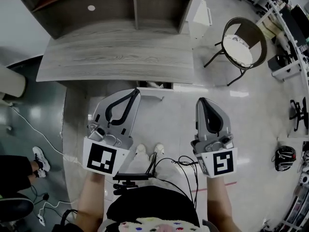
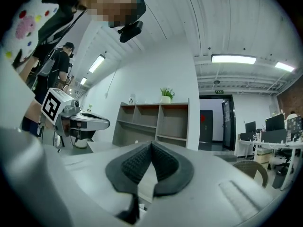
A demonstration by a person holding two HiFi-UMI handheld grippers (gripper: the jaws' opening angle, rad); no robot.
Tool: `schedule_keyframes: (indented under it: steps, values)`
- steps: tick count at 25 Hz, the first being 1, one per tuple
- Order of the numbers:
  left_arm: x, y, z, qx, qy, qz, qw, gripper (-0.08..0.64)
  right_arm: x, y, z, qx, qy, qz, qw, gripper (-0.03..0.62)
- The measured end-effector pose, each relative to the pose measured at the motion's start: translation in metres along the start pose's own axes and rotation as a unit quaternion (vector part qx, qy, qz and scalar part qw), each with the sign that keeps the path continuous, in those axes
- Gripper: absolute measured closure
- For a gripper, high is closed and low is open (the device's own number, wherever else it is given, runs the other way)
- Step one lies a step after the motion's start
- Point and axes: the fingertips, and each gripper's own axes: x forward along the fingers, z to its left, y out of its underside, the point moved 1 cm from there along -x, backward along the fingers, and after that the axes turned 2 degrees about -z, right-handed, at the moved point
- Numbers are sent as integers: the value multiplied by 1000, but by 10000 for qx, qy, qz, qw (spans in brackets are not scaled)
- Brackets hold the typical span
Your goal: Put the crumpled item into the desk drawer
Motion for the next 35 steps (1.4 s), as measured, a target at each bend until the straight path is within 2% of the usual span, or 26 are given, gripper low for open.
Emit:
schedule_keyframes:
  steps: [5, 12, 18, 23, 28, 35]
  values:
    - [-22, -18, 17, -121, -310, -218, 9992, 554, -5, -23, 9, -83, 10, -258, 9996, 583]
    - [-47, -35, 26, 10, -525, -401, 9978, 554, -12, -40, 18, -94, -27, -415, 9991, 583]
    - [-56, -43, 24, 32, -535, -489, 9974, 554, -11, -45, 24, -88, -141, -434, 9989, 583]
    - [-56, -42, 18, -159, -551, -559, 9968, 554, -15, -47, 18, -117, -94, -453, 9989, 583]
    - [-54, -37, 12, -60, -395, -451, 9982, 554, -14, -44, 19, -170, -143, -394, 9990, 583]
    - [-50, -37, 11, -46, -422, -419, 9982, 554, -15, -45, 19, -222, -181, -383, 9989, 583]
